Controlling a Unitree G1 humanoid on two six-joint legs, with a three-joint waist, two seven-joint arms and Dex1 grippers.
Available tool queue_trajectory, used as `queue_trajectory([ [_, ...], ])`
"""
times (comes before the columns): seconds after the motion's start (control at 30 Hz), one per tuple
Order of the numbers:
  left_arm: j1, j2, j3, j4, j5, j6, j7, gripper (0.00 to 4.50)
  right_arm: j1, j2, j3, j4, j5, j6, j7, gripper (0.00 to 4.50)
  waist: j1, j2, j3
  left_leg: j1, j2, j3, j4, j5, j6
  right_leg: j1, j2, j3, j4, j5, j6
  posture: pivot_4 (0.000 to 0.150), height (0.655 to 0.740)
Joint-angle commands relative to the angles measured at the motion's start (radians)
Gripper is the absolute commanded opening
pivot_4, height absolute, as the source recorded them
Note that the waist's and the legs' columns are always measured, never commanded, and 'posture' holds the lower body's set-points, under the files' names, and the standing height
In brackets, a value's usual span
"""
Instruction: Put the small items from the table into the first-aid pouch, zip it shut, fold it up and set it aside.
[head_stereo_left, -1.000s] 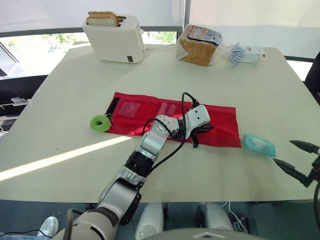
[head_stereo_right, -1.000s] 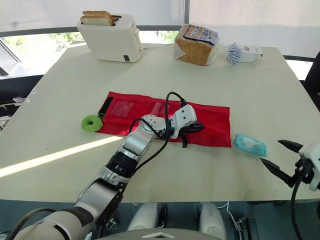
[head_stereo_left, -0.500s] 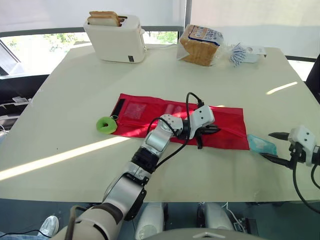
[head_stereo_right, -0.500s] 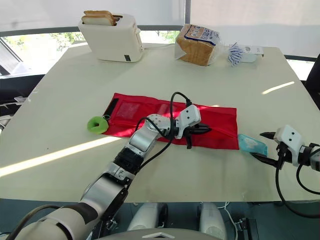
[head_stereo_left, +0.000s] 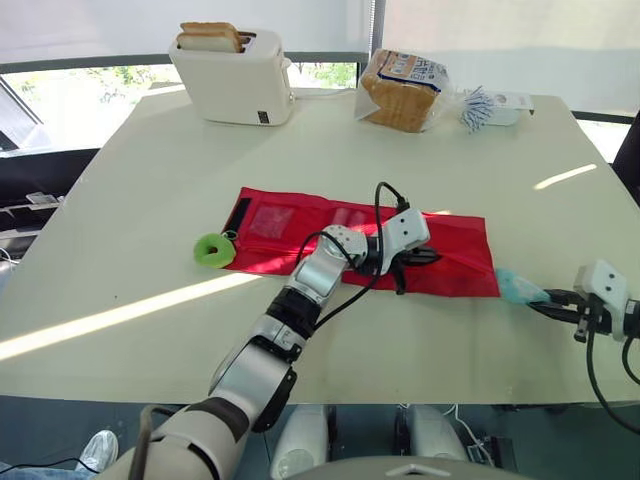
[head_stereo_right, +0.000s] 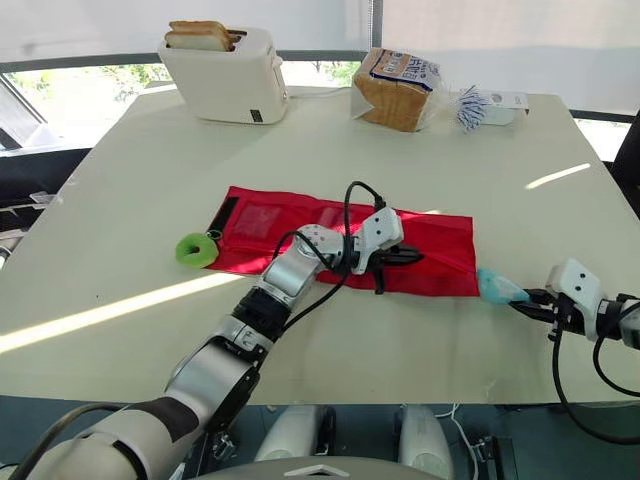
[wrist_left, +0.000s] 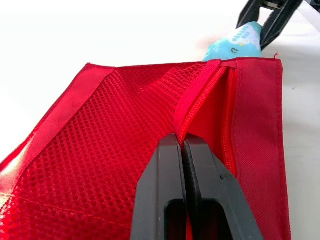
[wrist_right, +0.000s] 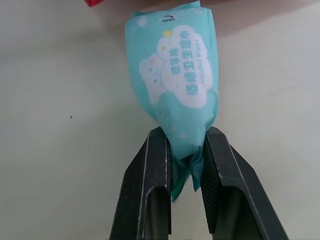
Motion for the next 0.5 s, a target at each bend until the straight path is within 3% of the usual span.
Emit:
queue_trajectory([
  [0.03, -0.044, -0.034, 0.028, 0.003, -0.036, 0.008, 0.004, 0.00, 0.190, -0.047, -0.188, -0.214, 0.104, 0.149, 0.007, 0.24, 0.001, 0.002, 0.000, 0.000, 0.000, 0.000, 0.000, 0.000, 0.000, 0.000, 0.000, 0.000, 0.000, 0.000, 0.000, 0.150, 0.7400],
  [0.17, -0.050, -0.052, 0.021, 0.014, -0.037, 0.010, -0.006, 0.00, 0.381, -0.015, -0.334, -0.620, 0.332, 0.458, -0.070, 0.24, 0.000, 0.004, 0.000, -0.001, -0.001, -0.002, 0.000, -0.001, 0.002, 0.000, 0.000, 0.001, 0.000, 0.000, 0.000, 0.150, 0.7400],
  [0.27, -0.050, -0.071, 0.010, 0.031, -0.029, 0.008, -0.002, 0.00, 0.356, 0.043, -0.274, -0.840, 0.380, 0.651, -0.312, 0.24, -0.011, 0.002, 0.000, 0.000, 0.002, -0.002, 0.000, -0.002, 0.004, 0.000, 0.002, 0.002, 0.000, 0.000, 0.000, 0.150, 0.7400],
  [0.5, -0.059, -0.104, 0.004, 0.052, -0.021, 0.003, 0.007, 0.00, 0.210, 0.153, -0.101, -0.933, 0.349, 0.972, -0.692, 0.24, 0.002, 0.002, 0.000, -0.002, -0.001, -0.003, 0.000, -0.002, 0.003, 0.000, 0.001, 0.002, -0.001, 0.000, 0.000, 0.150, 0.7400],
])
